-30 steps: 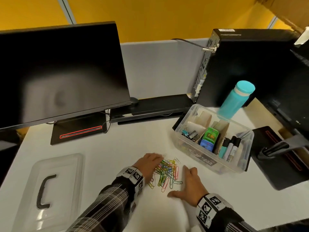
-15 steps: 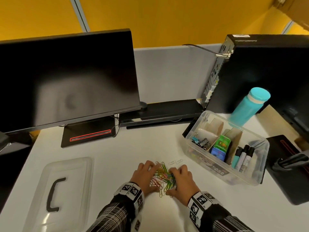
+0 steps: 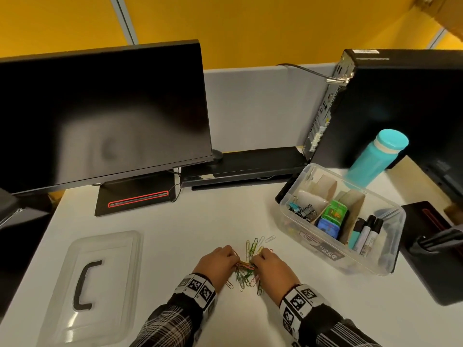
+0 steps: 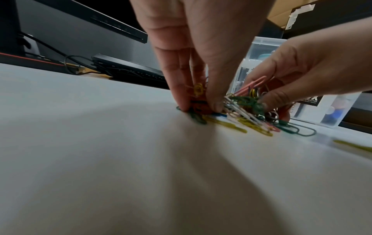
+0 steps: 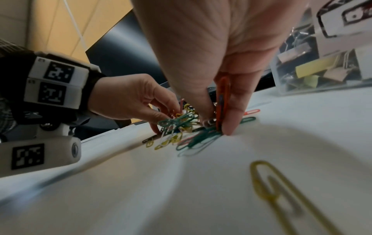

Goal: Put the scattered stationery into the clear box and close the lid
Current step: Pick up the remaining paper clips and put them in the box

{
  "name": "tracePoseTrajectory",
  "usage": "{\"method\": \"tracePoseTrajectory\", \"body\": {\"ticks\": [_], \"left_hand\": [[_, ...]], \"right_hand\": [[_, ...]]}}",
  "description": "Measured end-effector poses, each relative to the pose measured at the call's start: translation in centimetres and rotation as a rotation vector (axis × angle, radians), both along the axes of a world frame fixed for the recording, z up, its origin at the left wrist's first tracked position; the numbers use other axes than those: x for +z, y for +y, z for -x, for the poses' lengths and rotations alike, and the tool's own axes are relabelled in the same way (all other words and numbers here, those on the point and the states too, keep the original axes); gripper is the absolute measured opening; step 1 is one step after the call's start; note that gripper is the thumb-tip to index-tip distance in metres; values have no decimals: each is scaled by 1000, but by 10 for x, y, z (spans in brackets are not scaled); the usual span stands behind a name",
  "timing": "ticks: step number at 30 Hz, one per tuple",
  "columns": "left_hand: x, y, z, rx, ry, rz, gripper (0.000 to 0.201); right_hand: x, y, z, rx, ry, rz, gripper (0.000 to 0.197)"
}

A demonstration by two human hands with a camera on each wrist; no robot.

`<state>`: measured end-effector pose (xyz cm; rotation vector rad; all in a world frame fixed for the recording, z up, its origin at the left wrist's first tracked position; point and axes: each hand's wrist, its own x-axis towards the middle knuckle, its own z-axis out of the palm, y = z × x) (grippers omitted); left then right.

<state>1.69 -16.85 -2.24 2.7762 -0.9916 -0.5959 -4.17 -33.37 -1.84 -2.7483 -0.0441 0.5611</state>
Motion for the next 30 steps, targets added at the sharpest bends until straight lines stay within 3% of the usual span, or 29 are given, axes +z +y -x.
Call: {"method": "tracePoseTrajectory", "body": {"ticks": [5,13,16,20,25,30], "left_hand": [[-1,10,4,67,4,46,32],[4,29,3,188,14,107,33],[5,32,1,218,16,147,32],[7,32,0,250,15,199,30],[7,32,-2,267,35,202,30],[8,31,-3,276,58,210,29]], "right_hand": [[4,-7,2,42,-25,24,35],[15,-25,9,-152,-98,-227,28],[44,-34,12,-220,-113,-392,23],[113,-55,5,-307,-140,-597,25],[173,-108,-38,-417,-261,-525,17],[161,-154,-93,-523,-206,-413,10]]}}
